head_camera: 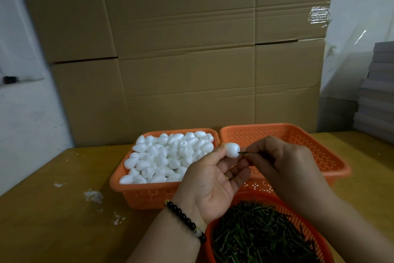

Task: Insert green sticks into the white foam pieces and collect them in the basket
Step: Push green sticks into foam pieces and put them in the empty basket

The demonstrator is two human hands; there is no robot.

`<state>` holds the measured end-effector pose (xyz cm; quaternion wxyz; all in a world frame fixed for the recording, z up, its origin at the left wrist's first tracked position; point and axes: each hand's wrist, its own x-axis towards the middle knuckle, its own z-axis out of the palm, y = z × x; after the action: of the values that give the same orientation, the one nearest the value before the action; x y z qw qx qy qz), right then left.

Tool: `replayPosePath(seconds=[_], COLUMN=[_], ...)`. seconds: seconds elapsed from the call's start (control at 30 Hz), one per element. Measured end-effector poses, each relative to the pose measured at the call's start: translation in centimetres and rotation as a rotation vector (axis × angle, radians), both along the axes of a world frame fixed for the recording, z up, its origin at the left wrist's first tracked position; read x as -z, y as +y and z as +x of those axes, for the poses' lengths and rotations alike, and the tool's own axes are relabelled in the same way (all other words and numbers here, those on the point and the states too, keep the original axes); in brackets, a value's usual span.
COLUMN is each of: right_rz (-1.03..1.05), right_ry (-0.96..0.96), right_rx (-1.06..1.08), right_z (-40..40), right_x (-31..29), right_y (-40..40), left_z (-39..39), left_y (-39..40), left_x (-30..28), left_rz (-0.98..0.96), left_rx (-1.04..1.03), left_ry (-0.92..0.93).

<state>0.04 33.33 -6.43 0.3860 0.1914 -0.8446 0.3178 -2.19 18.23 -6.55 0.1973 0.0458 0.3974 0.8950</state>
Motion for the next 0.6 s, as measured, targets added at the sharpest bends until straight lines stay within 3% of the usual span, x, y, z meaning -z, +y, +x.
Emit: replayPosePath(seconds=[0.6], right_rz=[-0.021], right_ry=[0.077], right_rx=[0.039], right_z=[0.43], right_x=[0.19], right_y=[0.03], left_z=[1.08], left_y=[0.38], left_x=[-0.41], left_rz=[0.057], left_rx=[-0.014], left_ry=[-0.006])
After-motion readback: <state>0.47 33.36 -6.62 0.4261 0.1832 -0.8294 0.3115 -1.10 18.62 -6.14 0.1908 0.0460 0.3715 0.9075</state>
